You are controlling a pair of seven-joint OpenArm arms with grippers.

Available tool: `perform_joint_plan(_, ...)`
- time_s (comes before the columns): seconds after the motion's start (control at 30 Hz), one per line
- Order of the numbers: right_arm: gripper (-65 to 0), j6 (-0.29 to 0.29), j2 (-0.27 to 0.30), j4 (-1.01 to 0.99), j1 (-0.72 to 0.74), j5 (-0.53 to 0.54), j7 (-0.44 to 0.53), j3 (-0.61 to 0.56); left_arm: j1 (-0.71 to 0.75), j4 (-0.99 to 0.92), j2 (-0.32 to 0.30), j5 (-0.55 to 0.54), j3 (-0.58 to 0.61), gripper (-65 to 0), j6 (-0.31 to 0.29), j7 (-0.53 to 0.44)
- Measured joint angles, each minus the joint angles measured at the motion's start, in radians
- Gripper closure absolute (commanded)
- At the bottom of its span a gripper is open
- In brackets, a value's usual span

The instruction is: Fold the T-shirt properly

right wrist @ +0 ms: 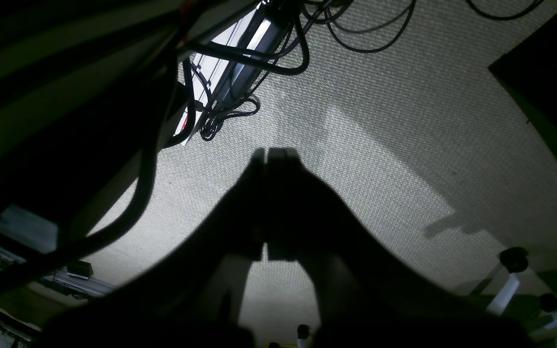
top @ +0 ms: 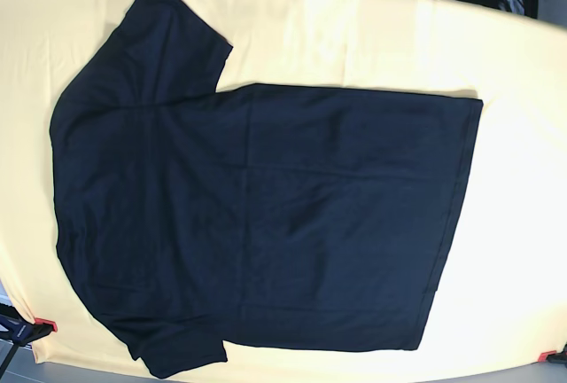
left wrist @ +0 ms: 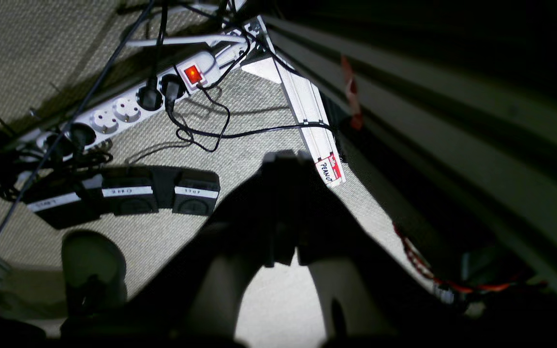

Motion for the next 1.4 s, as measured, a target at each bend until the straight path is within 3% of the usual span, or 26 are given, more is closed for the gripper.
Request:
perform_joint_plan(0.1, 0.0, 0.004, 0.0, 0.0, 0.0, 0.0, 0.002, 0.0, 0.0, 0.008, 0.0, 0.0, 0.0, 0.0, 0.001, 0.026)
perform_joint_plan(0.23, 0.0, 0.054, 0.0, 0.005, -0.003, 0.0, -0.106, -0.001, 0.008, 0.046, 0.0, 0.0, 0.0, 0.0, -0.001, 0.174)
perform_joint_plan(0.33, 0.0, 0.07, 0.007, 0.027, -0.04, 0.0, -0.122, -0.001, 0.05, 0.116, -0.003, 0.0, 0.0, 0.0, -0.029, 0.236)
perform_joint_plan(0.53, 0.0, 0.128, 0.05, 0.189, -0.215, 0.0, -0.174, -0.001, 0.201, 0.293, -0.041, -0.01, 0.005, 0.0, -0.072, 0.344)
perform_joint_plan(0.77, 0.0, 0.13, 0.087, 0.518, -0.451, 0.012, -0.27, -0.001, 0.385, 0.582, -0.133, -0.036, 0.005, 0.0, -0.069, 0.448)
perform_joint_plan(0.97, 0.0, 0.095, 0.152, 0.838, -0.661, 0.061, -0.382, -0.001, 0.544, 0.879, -0.262, -0.087, 0.005, 0.0, -0.07, 0.574)
perform_joint_plan(1.17, 0.0, -0.006, 0.264, 1.199, -0.833, 0.054, -0.379, 0.0, 0.728, 1.217, -0.436, -0.092, 0.004, 0.0, -0.067, 0.568)
perform_joint_plan(1.4, 0.0, -0.143, 0.372, 1.555, -0.986, -0.082, -0.383, -0.001, 0.917, 1.609, -0.602, 0.026, 0.001, 0.0, 0.064, 0.57)
